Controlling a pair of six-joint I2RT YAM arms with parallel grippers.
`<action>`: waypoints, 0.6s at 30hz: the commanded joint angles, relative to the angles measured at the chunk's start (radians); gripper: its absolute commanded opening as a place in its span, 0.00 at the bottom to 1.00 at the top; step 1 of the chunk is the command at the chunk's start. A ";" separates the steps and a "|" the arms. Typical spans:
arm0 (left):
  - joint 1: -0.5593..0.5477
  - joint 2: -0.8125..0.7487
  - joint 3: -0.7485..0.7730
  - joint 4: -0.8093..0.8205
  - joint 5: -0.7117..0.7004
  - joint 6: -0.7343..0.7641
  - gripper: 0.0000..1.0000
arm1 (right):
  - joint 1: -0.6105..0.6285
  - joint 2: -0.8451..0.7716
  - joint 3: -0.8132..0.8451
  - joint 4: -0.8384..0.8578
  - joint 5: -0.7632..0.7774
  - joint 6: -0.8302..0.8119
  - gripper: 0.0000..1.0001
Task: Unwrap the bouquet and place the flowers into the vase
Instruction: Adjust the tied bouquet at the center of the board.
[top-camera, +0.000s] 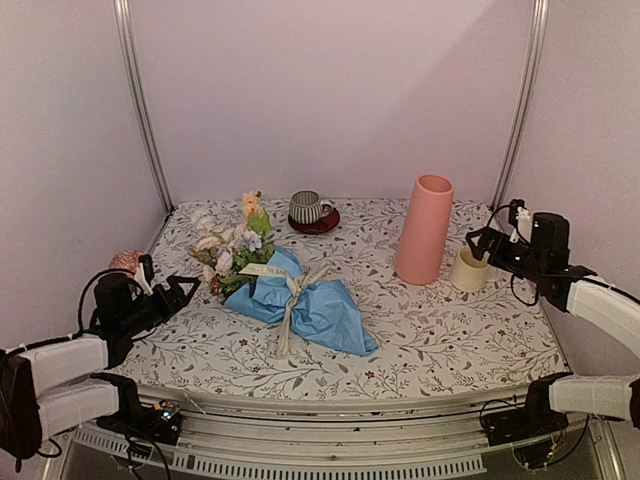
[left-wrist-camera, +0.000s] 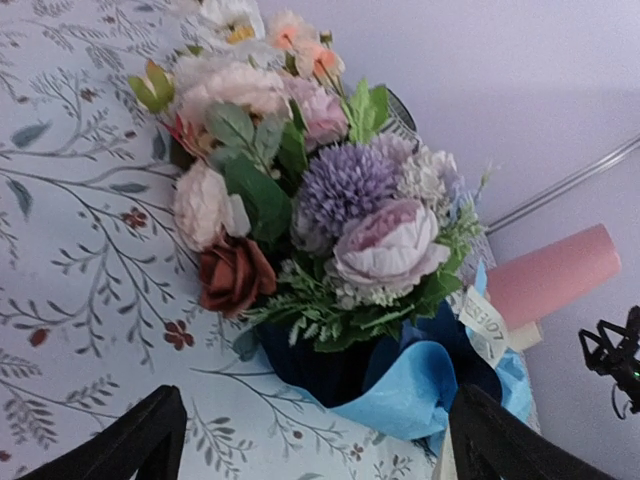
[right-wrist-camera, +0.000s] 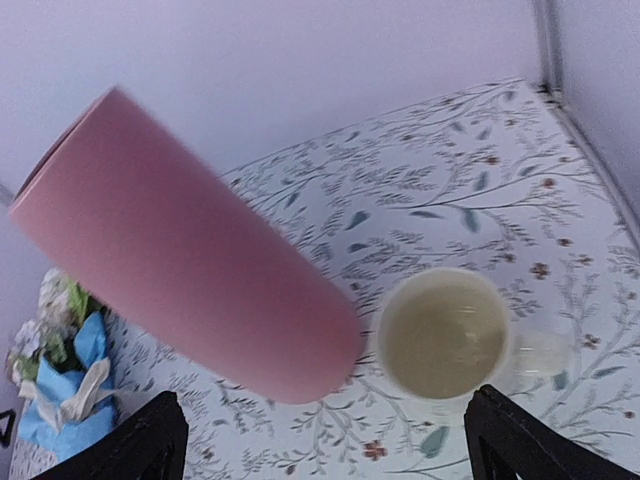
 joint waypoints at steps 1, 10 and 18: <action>-0.090 0.132 -0.028 0.226 0.197 -0.098 0.93 | 0.210 0.082 0.062 0.031 -0.065 -0.051 0.99; -0.337 0.303 -0.020 0.386 0.108 -0.120 0.96 | 0.566 0.335 0.089 0.225 -0.051 -0.010 0.99; -0.387 0.447 0.006 0.460 0.083 -0.151 0.96 | 0.680 0.578 0.202 0.295 -0.141 -0.027 0.99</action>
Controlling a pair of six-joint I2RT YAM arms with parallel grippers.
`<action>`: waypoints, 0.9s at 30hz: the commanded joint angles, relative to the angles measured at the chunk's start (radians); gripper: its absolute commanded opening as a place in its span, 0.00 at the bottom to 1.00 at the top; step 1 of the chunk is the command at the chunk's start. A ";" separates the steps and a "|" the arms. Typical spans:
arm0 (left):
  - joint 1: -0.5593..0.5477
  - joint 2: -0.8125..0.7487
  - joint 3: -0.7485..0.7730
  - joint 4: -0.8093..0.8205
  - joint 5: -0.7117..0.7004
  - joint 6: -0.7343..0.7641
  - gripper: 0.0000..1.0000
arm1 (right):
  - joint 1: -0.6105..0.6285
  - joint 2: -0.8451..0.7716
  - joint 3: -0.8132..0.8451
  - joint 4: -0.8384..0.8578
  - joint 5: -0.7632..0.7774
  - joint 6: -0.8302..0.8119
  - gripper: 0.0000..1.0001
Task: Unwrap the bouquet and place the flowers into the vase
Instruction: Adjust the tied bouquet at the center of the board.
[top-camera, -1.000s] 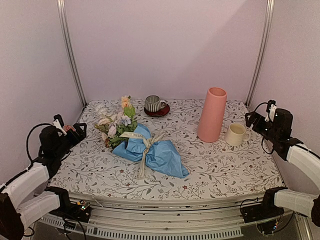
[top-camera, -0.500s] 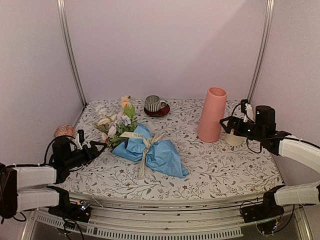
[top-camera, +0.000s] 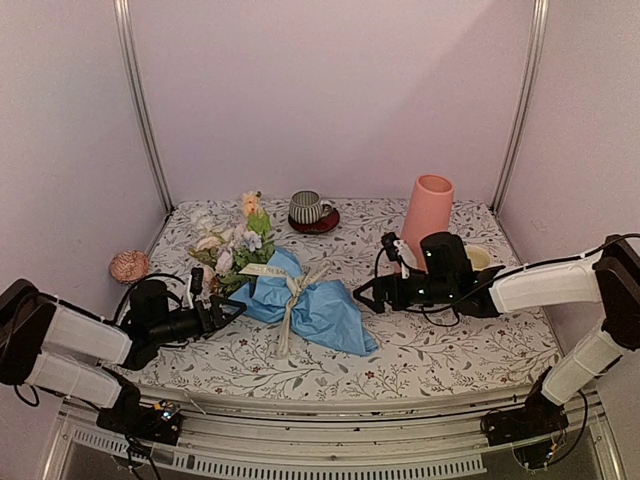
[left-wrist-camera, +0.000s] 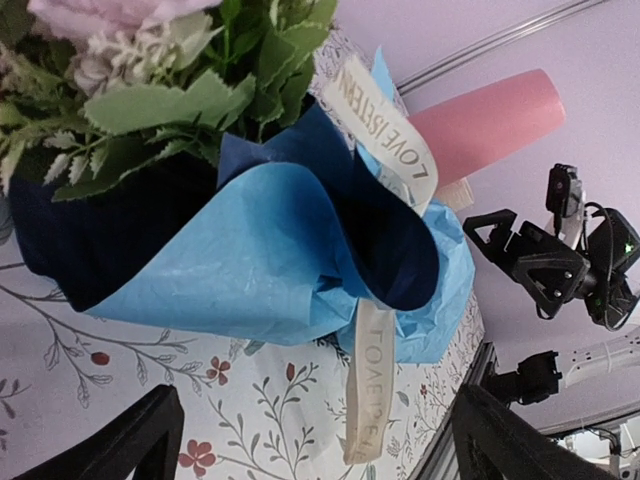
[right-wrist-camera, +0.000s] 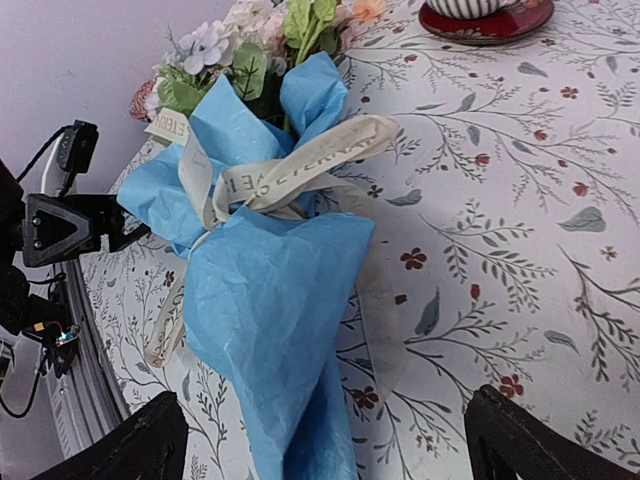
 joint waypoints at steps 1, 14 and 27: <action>-0.017 0.106 0.021 0.120 -0.009 -0.036 0.96 | 0.036 0.110 0.063 0.103 -0.082 -0.004 0.99; 0.027 0.507 0.152 0.466 0.053 -0.103 0.92 | 0.183 0.318 0.071 0.190 -0.130 0.023 0.99; 0.170 0.483 0.173 0.436 0.060 -0.048 0.98 | 0.361 0.193 -0.055 0.209 -0.012 -0.031 1.00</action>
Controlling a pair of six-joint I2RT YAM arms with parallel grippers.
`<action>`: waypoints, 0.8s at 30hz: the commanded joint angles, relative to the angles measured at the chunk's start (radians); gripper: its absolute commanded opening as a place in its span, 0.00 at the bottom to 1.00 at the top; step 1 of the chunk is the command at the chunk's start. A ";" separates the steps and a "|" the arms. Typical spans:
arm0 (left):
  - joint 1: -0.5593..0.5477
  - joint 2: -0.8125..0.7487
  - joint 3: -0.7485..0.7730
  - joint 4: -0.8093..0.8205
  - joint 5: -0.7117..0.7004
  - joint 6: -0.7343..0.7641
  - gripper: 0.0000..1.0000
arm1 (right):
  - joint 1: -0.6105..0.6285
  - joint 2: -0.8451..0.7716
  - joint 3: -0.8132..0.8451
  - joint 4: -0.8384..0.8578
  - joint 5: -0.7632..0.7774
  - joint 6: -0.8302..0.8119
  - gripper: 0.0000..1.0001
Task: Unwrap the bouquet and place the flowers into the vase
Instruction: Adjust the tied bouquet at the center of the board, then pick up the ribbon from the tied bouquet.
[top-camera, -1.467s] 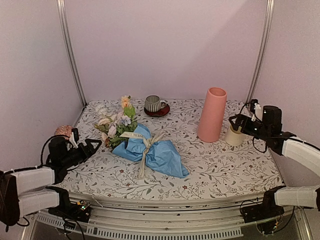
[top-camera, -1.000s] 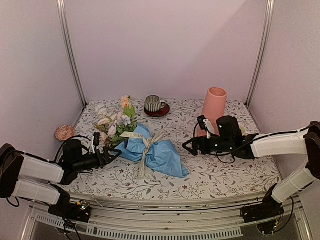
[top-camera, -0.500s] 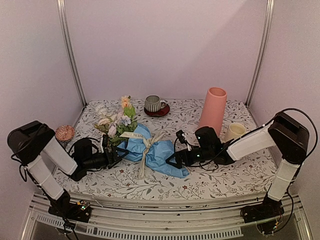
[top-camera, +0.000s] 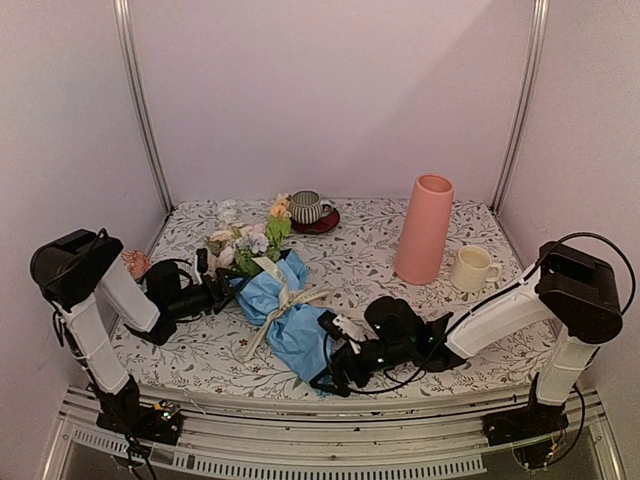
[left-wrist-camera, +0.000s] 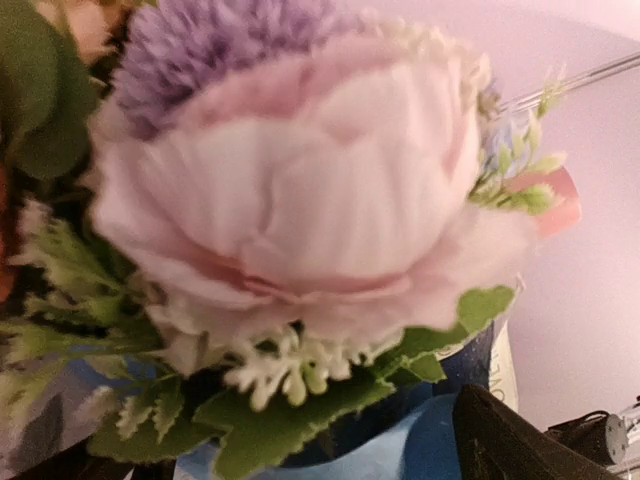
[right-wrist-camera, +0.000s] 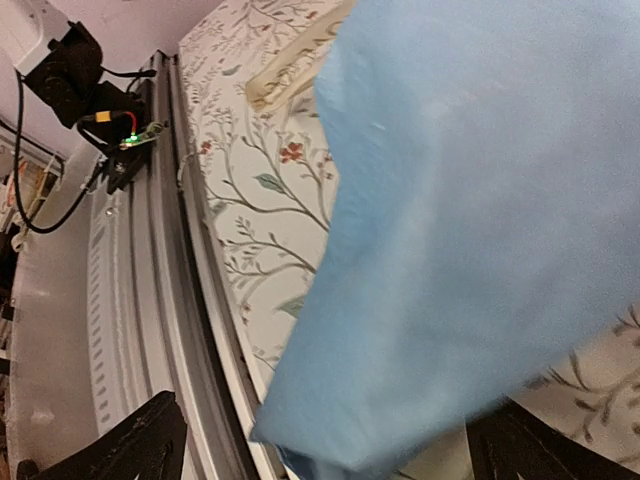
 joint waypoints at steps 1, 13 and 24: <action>0.055 -0.114 -0.074 -0.004 -0.001 0.053 0.98 | -0.020 -0.125 -0.088 0.018 0.124 -0.019 1.00; -0.049 -0.680 -0.061 -0.693 -0.188 0.284 0.88 | -0.161 -0.265 -0.033 -0.057 0.196 -0.034 0.99; -0.382 -0.521 0.266 -0.950 -0.414 0.294 0.62 | -0.250 -0.165 0.154 -0.156 0.217 0.064 0.75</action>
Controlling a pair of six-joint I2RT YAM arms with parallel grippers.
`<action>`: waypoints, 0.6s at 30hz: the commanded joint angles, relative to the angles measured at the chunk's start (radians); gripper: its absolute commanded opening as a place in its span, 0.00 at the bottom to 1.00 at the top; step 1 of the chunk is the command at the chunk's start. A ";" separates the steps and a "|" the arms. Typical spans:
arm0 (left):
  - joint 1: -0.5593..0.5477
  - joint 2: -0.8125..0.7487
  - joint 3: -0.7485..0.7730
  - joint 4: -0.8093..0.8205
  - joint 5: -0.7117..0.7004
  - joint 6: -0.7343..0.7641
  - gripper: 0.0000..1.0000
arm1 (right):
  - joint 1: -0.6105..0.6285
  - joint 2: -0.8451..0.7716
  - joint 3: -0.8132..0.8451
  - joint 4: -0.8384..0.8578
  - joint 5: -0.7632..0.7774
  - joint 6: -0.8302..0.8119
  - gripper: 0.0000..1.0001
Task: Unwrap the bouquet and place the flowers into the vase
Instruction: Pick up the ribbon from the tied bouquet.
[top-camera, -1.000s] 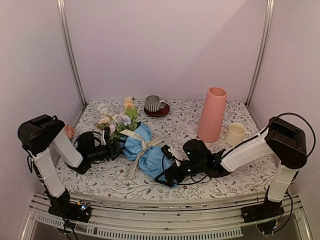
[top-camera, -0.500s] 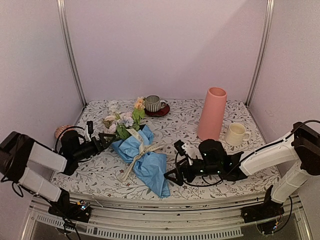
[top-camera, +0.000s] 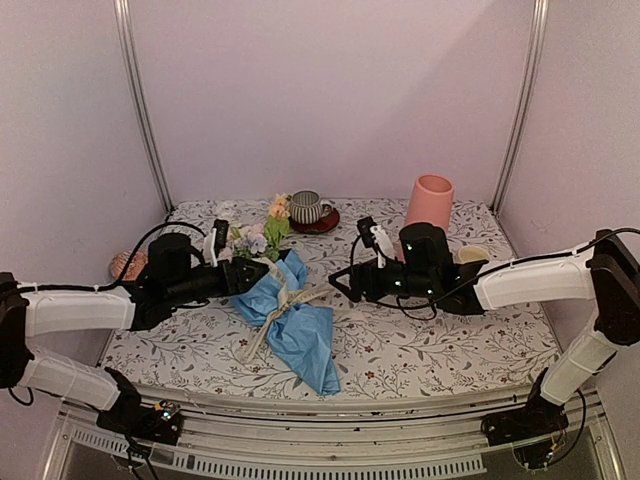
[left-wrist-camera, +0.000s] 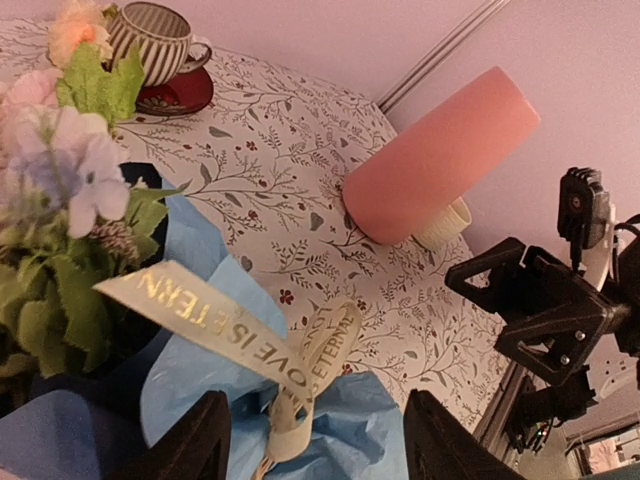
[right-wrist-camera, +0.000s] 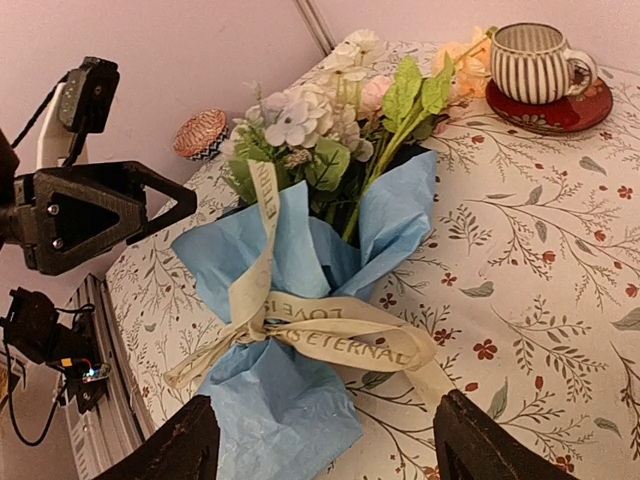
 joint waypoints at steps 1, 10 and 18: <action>-0.104 0.109 0.163 -0.229 -0.172 0.050 0.62 | -0.013 0.045 0.024 -0.051 0.047 0.043 0.73; -0.193 0.399 0.492 -0.642 -0.421 0.001 0.60 | -0.018 0.044 -0.024 -0.086 0.145 0.049 0.70; -0.224 0.392 0.501 -0.660 -0.482 -0.029 0.55 | -0.019 0.071 -0.031 -0.102 0.177 0.034 0.70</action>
